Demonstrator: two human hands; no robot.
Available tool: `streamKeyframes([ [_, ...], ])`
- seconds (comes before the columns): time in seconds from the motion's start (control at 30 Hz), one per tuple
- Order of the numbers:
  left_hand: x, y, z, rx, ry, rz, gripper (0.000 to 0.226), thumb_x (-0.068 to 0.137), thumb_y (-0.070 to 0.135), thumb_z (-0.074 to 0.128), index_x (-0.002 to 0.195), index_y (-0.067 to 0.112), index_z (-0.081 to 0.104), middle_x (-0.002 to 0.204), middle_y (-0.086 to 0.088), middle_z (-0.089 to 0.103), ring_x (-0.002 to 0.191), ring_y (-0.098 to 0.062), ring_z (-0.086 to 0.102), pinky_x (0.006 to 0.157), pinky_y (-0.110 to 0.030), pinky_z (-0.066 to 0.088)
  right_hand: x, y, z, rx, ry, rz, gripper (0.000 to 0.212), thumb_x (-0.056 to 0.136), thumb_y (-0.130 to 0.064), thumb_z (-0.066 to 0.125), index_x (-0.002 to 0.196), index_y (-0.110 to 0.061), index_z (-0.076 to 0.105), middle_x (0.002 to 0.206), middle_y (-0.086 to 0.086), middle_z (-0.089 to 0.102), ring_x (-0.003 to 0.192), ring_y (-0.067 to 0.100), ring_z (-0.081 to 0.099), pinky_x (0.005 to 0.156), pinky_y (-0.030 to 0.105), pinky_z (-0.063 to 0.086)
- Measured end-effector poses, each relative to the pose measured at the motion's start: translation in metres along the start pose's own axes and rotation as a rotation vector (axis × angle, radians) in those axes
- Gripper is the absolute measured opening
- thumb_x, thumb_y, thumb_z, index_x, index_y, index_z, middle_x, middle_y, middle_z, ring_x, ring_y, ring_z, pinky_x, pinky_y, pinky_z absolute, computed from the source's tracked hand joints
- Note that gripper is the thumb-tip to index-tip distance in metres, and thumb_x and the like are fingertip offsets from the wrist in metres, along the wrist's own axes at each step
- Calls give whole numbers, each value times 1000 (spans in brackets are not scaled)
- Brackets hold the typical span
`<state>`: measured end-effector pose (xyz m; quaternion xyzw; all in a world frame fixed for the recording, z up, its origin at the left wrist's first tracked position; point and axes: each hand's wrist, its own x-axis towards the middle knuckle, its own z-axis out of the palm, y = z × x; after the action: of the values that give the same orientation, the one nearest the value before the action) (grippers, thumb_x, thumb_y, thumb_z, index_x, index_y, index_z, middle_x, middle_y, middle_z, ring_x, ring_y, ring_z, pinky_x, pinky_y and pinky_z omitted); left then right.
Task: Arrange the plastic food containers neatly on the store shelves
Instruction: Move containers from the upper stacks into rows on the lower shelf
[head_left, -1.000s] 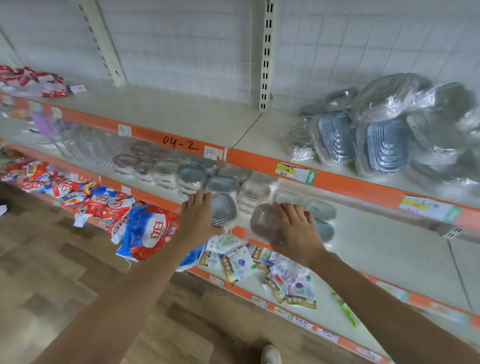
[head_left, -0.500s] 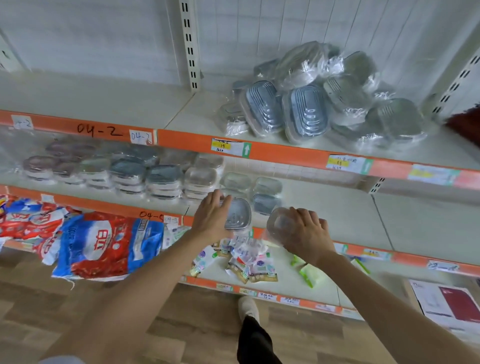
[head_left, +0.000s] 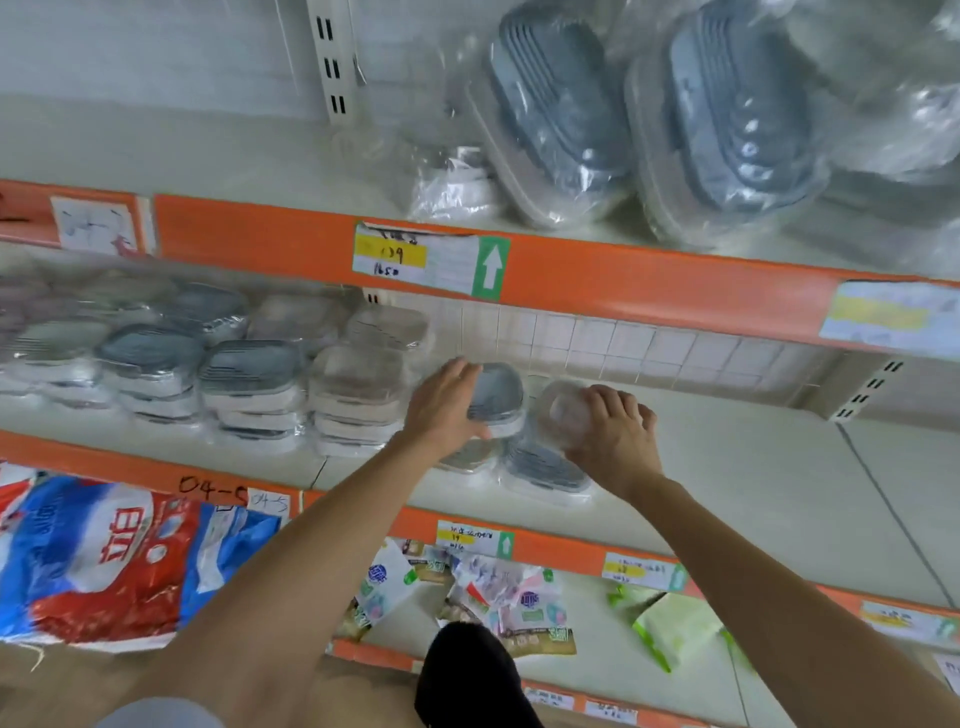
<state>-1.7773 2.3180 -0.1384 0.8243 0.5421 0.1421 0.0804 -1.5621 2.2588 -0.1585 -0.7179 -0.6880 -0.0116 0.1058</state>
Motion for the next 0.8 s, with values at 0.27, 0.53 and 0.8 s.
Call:
streamKeyframes([
  [0.27, 51, -32, 42, -15, 57, -4, 72, 77, 30, 76, 140, 14, 43, 146, -2, 41, 134, -23, 37, 105, -37, 36, 55, 9, 24, 16, 23, -108, 67, 84, -36, 64, 141, -19, 33, 152, 1, 25, 139, 20, 19, 116, 37, 7],
  [0.53, 45, -41, 58, 230, 148, 70, 57, 88, 29, 63, 141, 20, 44, 122, -4, 46, 118, -23, 38, 94, -34, 36, 54, 5, 49, -51, 130, -132, 41, 93, -23, 52, 134, -25, 46, 133, 6, 42, 123, 26, 35, 101, 37, 28],
  [0.8, 22, -43, 72, 180, 58, 58, 60, 100, 23, 36, 150, 3, 10, 159, -10, 6, 147, -22, 3, 118, -33, 2, 43, -10, 53, -177, -44, -105, 57, 101, -30, 28, 150, -8, 11, 157, 8, 13, 145, 21, 9, 116, 35, 7],
])
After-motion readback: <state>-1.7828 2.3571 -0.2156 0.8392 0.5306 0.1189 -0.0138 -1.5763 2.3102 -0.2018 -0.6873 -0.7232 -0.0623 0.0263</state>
